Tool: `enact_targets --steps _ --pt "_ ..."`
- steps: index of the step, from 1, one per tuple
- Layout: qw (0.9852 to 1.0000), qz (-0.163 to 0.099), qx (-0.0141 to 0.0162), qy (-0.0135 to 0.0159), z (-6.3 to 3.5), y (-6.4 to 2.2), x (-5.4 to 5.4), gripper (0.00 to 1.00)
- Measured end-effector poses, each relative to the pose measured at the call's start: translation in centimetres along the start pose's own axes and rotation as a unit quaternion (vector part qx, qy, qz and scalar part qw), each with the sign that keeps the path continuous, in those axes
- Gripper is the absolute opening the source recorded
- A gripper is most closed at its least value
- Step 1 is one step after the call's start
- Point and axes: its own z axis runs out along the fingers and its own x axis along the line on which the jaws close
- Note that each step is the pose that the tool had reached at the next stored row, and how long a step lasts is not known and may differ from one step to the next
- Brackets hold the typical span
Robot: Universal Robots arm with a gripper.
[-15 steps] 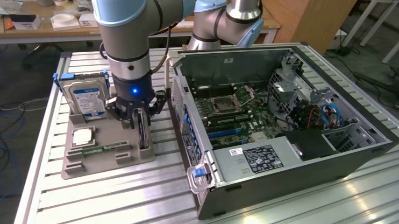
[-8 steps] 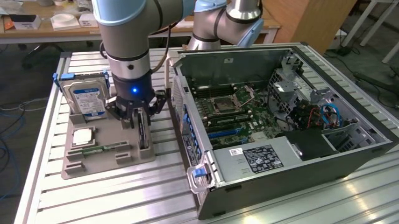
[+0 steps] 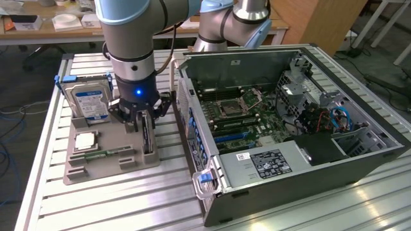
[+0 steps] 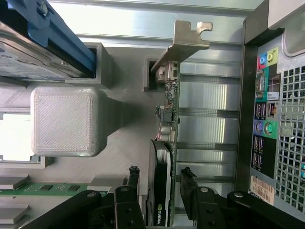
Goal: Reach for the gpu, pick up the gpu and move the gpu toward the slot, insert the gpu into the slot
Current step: 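Pick up the gpu and move the gpu toward the slot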
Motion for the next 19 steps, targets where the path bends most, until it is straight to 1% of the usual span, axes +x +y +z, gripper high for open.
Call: enact_targets --steps 3,4,5,7,9,19 --pt "1.0000 0.000 0.0000 0.0000 0.00 0.00 0.00 0.46" --pt "1.0000 0.000 0.0000 0.0000 0.00 0.00 0.00 0.40" --pt "1.0000 0.000 0.0000 0.0000 0.00 0.00 0.00 0.40" --pt "1.0000 0.000 0.0001 0.0002 -0.01 0.00 0.00 0.27" --pt "1.0000 0.000 0.0000 0.0001 -0.01 0.00 0.00 0.26" --pt "1.0000 0.000 0.0000 0.0001 -0.01 0.00 0.00 0.26"
